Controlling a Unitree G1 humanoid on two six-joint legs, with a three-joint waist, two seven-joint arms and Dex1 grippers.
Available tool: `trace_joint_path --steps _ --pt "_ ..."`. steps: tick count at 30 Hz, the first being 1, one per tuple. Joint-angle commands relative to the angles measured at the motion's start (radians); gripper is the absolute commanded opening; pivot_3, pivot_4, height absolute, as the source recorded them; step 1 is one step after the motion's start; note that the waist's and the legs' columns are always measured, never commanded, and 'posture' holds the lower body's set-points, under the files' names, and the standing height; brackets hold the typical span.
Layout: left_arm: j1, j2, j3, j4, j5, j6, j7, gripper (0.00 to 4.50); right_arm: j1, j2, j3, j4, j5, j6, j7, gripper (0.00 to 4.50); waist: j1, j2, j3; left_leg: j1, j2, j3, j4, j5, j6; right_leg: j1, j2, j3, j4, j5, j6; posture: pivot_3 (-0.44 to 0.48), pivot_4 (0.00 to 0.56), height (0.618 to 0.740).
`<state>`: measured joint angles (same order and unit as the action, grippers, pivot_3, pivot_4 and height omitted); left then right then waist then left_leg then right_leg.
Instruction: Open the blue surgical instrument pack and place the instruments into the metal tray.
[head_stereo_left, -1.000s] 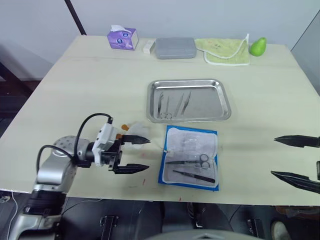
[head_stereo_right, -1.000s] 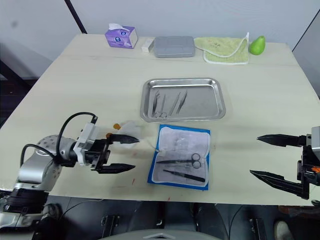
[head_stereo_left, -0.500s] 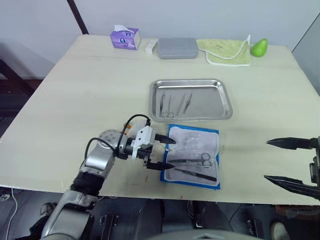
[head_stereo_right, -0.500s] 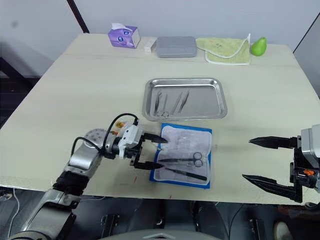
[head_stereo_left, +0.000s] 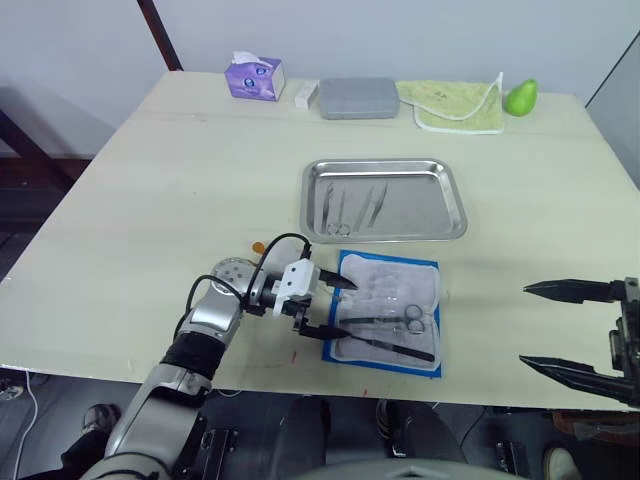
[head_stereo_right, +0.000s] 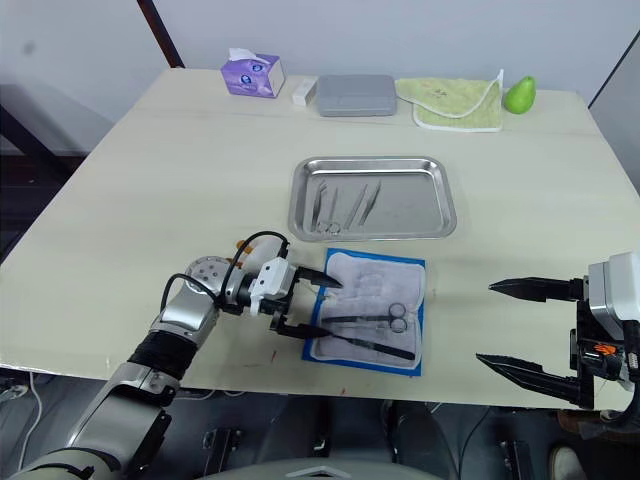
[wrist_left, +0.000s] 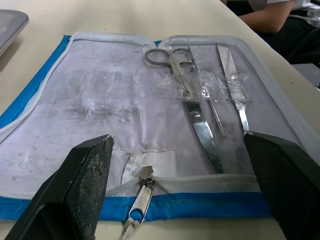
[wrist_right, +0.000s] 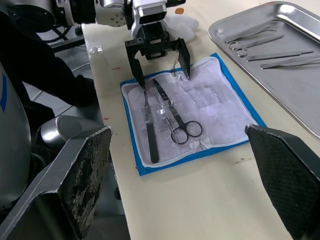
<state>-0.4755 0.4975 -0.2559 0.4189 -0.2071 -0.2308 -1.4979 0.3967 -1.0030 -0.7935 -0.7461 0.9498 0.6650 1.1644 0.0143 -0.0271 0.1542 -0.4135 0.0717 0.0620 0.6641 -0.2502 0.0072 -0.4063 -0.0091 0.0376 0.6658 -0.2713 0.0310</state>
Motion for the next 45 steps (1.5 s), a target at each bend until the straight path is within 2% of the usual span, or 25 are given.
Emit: trace_joint_path --steps 1,7,11,16,20,22,25,26,27,28,33,45 --pt "0.021 0.0 -0.042 0.051 0.053 -0.029 -0.007 4.41 -0.02 0.006 0.012 -0.021 0.019 -0.007 -0.02 4.5 -0.001 0.001 -0.001 0.0 0.0 0.0 0.002 0.0 0.001 0.001 0.0 0.0 0.001 0.0 0.0 0.0 0.15 0.74" --pt "0.043 0.001 -0.051 0.052 0.063 -0.04 0.001 4.41 -0.052 0.008 0.065 -0.025 0.017 -0.01 -0.047 4.5 -0.002 0.006 -0.006 0.003 0.0 0.0 0.005 -0.001 0.002 0.004 0.001 0.002 0.001 0.002 0.002 0.0 0.15 0.74" --pt "0.051 0.007 -0.05 0.045 0.061 -0.036 0.004 4.41 -0.11 0.02 0.154 -0.025 -0.017 -0.021 -0.122 4.5 -0.002 0.009 -0.009 0.003 0.0 0.0 0.005 -0.001 0.003 0.005 0.001 0.002 0.001 0.002 0.002 0.0 0.15 0.74" --pt "0.06 0.009 -0.05 0.019 0.058 -0.021 0.012 4.41 -0.212 0.039 0.41 -0.043 -0.197 -0.058 -0.25 4.5 -0.004 0.011 -0.012 0.003 0.0 0.0 0.005 -0.002 0.003 0.005 0.001 0.003 0.001 0.002 0.002 0.0 0.15 0.74" --pt "0.063 0.011 -0.05 0.005 0.057 -0.01 0.016 4.41 -0.344 0.046 0.637 -0.012 -0.352 -0.024 -0.36 4.5 -0.006 0.012 -0.013 0.003 0.0 0.0 0.005 -0.002 0.003 0.004 0.002 0.003 0.001 0.002 0.001 0.0 0.15 0.74" --pt "0.066 0.014 -0.05 -0.01 0.056 -0.002 0.016 4.41 -0.431 0.067 0.751 0.037 -0.392 0.001 -0.368 4.5 -0.004 0.012 -0.013 0.003 0.0 0.001 0.005 -0.002 0.003 0.004 0.002 0.003 0.001 0.002 0.001 0.0 0.15 0.74" --pt "0.068 0.018 -0.05 -0.031 0.052 0.013 0.019 4.41 -0.513 0.098 0.857 0.087 -0.421 0.016 -0.355 4.5 -0.004 0.012 -0.013 0.003 0.0 0.001 0.005 -0.002 0.003 0.004 0.002 0.003 0.001 0.002 0.001 0.0 0.15 0.74" --pt "0.068 0.02 -0.051 -0.04 0.051 0.019 0.02 4.5 -0.544 0.115 0.908 0.108 -0.461 0.013 -0.364 3.89 -0.004 0.012 -0.013 0.002 0.0 0.001 0.005 -0.002 0.003 0.003 0.002 0.003 0.001 0.002 0.001 0.0 0.15 0.74" --pt "0.068 0.022 -0.05 -0.051 0.049 0.028 0.021 4.5 -0.572 0.129 0.955 0.13 -0.499 0.01 -0.373 3.66 -0.004 0.012 -0.013 0.002 0.0 0.001 0.005 -0.002 0.003 0.003 0.002 0.003 0.001 0.002 0.001 0.0 0.15 0.74" --pt "0.068 0.025 -0.049 -0.059 0.047 0.035 0.021 4.5 -0.592 0.137 0.991 0.145 -0.525 0.009 -0.372 3.24 -0.004 0.012 -0.013 0.002 0.001 0.001 0.005 -0.002 0.003 0.003 0.002 0.003 0.001 0.002 0.001 0.0 0.15 0.74" --pt "0.076 0.038 -0.047 -0.086 0.041 0.055 0.024 4.5 -0.651 0.173 1.078 0.206 -0.617 -0.022 -0.366 3.24 -0.002 0.012 -0.013 -0.001 0.001 0.001 0.006 -0.002 0.004 0.0 0.002 0.004 0.001 0.002 0.001 0.0 0.15 0.74" --pt "0.071 0.043 -0.045 -0.079 0.04 0.067 0.037 4.5 -0.69 0.215 1.174 0.276 -0.725 -0.076 -0.297 3.24 -0.002 0.012 -0.013 -0.001 0.001 0.004 0.006 -0.002 0.004 -0.002 0.003 0.006 0.004 0.002 0.001 0.0 0.15 0.74"
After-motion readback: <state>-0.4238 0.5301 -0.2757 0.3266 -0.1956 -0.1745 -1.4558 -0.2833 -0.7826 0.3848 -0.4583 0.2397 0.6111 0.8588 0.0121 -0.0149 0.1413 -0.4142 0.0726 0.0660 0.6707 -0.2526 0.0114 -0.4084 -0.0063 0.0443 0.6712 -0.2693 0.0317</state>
